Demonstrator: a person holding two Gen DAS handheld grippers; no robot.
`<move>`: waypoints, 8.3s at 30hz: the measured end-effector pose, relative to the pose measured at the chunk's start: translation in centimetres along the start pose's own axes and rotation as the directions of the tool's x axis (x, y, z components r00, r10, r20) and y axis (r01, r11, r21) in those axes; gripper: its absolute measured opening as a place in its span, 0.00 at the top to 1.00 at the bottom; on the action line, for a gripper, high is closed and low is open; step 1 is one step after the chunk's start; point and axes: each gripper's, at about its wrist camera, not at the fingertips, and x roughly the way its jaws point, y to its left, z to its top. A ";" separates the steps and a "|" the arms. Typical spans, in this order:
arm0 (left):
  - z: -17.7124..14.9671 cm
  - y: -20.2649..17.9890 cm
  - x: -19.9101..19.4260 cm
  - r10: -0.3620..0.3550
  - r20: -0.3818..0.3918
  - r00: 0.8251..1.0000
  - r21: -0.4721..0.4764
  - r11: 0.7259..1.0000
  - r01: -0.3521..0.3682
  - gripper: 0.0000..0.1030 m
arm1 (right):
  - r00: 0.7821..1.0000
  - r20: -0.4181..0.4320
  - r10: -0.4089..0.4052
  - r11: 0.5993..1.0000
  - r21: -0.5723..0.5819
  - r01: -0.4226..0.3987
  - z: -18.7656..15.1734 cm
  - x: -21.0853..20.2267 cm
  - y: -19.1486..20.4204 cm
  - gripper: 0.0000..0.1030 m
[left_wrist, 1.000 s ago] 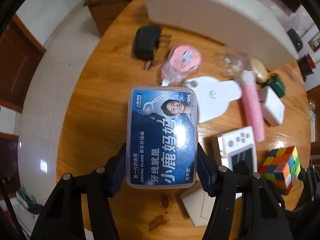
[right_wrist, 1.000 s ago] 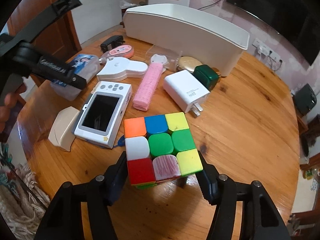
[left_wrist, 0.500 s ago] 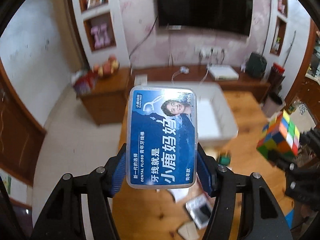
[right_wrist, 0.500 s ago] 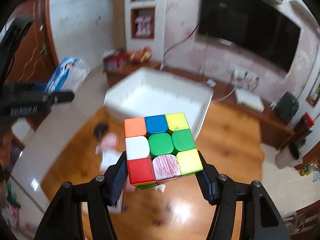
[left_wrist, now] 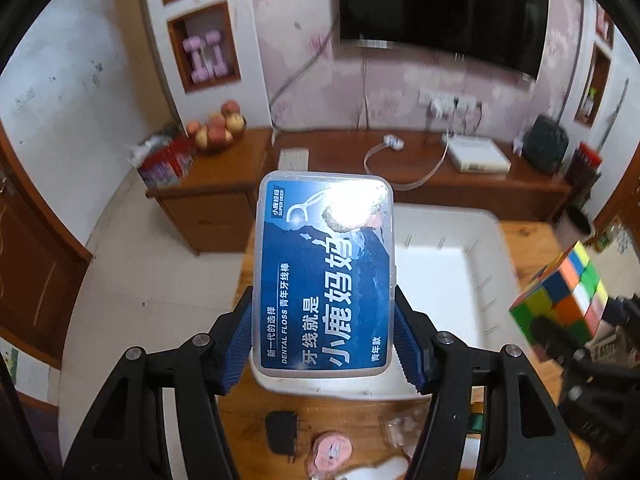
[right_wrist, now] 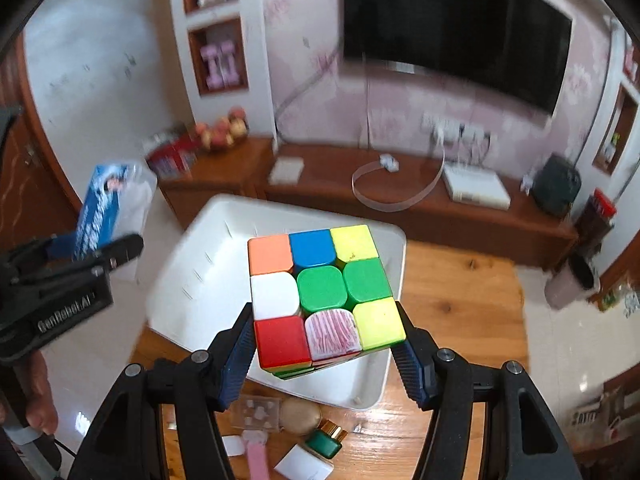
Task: Organize rigid objects
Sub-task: 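Carry the cube and floss box into the white bin and open both tools, then withdraw both tools from the bin toward the remaining items, then grasp the beige folded card with the left tool while the right tool grasps the white game device, then lower the game device and beige card into the bin and open both tools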
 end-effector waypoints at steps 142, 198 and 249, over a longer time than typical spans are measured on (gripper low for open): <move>-32.2 -4.6 -5.0 -0.285 -0.203 0.937 0.557 0.753 0.350 0.35 | 0.955 -0.198 0.219 0.974 -0.012 -0.226 -27.0 1.4 4.2 0.19; -0.3 -0.6 -11.9 -0.053 0.084 0.995 0.099 0.994 0.045 0.35 | 0.985 0.164 0.049 0.998 0.020 -0.053 -0.2 -10.3 -1.7 0.45; 4.3 -4.2 15.9 0.066 -0.226 0.972 -0.014 0.997 -0.071 0.14 | 0.952 -0.307 -0.012 0.994 0.098 0.044 2.2 20.1 -4.5 0.29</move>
